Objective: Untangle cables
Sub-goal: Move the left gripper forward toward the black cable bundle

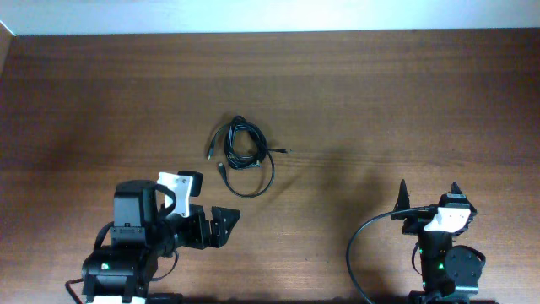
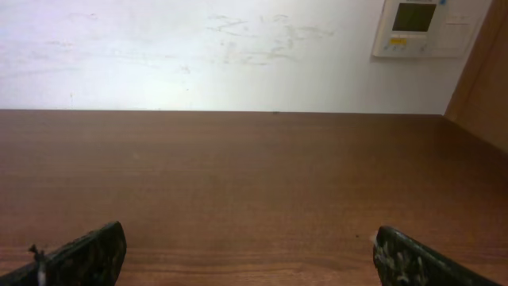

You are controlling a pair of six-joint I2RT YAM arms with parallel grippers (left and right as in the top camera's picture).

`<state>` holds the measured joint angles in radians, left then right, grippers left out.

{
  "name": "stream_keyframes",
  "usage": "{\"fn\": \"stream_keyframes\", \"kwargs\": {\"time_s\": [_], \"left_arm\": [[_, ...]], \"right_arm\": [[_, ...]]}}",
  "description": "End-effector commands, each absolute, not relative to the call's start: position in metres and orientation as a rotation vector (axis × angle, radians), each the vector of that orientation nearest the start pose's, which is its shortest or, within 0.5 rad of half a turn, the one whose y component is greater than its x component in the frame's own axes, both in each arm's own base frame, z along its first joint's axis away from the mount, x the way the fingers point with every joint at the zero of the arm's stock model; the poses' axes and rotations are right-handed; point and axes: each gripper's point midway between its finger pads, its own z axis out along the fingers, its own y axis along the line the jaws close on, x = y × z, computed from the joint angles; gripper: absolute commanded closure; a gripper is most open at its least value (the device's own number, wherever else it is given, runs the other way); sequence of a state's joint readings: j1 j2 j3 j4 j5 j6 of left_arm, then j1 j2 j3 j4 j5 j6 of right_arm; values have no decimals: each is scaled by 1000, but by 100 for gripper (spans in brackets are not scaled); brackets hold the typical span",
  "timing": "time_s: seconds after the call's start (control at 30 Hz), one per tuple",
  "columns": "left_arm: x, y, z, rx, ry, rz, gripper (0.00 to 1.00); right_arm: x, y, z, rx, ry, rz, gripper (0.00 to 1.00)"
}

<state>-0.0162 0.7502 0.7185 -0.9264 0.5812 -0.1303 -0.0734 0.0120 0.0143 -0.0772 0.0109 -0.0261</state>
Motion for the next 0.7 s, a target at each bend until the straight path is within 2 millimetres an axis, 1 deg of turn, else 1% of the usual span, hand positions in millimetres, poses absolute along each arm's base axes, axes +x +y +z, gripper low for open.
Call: {"fn": "stream_keyframes", "kwargs": {"time_s": [0.0,0.03,0.07,0.1,0.13,0.17,0.23,0.3,0.53,0.67], "left_arm": [[200,-89,171,-18,2493,-747,1],[198,-87,173,-24,2500,-738,1],[198,-76,182,-93,2517,-655,1],[197,-61,195,-173,2520,-552,1],[195,-55,204,-203,2515,-511,0],[190,-54,219,-223,2510,-507,0],[185,-54,218,-280,2530,-523,0],[184,-54,218,-313,2533,-535,1],[184,-57,218,-307,2533,-556,1],[184,-57,217,-385,2539,-578,0]], "right_arm": [[245,-21,155,54,1651,-85,1],[245,-21,155,54,1651,-85,2],[245,-21,155,54,1651,-85,2],[245,-21,155,54,1651,-85,1],[245,-21,155,54,1651,-85,1],[245,-21,155,54,1651,-85,2],[245,-21,155,54,1651,-85,2],[245,-21,155,54,1651,-85,2],[245,-21,155,54,1651,-85,2],[245,-21,155,54,1651,-85,2]]}}
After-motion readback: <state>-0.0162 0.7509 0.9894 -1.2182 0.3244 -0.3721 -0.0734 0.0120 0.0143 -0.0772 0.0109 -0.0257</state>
